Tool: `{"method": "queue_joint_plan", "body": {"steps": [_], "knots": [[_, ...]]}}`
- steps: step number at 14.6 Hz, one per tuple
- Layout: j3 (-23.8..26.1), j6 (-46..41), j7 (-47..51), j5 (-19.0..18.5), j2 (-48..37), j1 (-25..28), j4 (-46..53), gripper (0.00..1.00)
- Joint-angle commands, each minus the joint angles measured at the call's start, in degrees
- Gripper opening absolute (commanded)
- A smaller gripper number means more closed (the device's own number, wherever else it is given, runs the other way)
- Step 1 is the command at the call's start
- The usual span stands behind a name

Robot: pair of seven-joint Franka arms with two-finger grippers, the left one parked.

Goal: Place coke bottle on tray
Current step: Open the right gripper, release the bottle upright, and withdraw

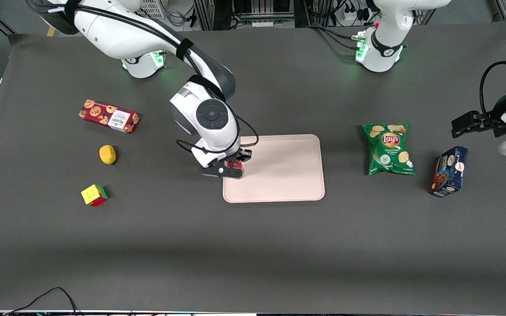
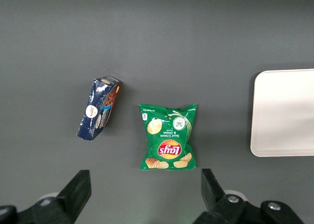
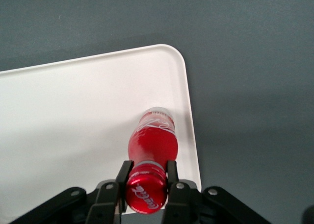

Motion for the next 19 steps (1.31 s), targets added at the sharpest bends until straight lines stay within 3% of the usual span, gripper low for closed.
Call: {"method": "queue_joint_plan", "body": {"steps": [1, 2, 3, 4, 5, 6, 11, 14, 15, 17, 19], "knots": [[0.76, 1.28, 3.23, -1.81, -0.07, -0.24, -0.38, 0.0], [0.67, 1.37, 3.32, -1.81, 0.02, -0.24, -0.38, 0.05], [0.67, 1.37, 3.32, -1.81, 0.1, -0.24, -0.38, 0.42], [0.67, 1.37, 3.32, -1.81, 0.1, -0.24, -0.38, 0.51], [0.76, 1.37, 3.32, -1.81, 0.02, -0.24, -0.38, 0.81], [0.67, 1.37, 3.32, -1.81, 0.02, -0.24, -0.38, 1.0], [1.02, 0.58, 3.41, -0.76, -3.48, -1.9, -0.47, 1.0], [2.68, -1.27, -1.31, -0.67, -9.72, -8.21, -3.53, 1.0], [2.95, -2.14, -5.86, 0.55, -12.0, -10.84, -4.59, 1.0], [1.64, -4.42, -15.17, 7.74, -16.75, -14.02, -5.65, 1.0], [-2.47, -6.45, -21.0, 9.0, -22.1, -15.18, -8.27, 1.0]]}}
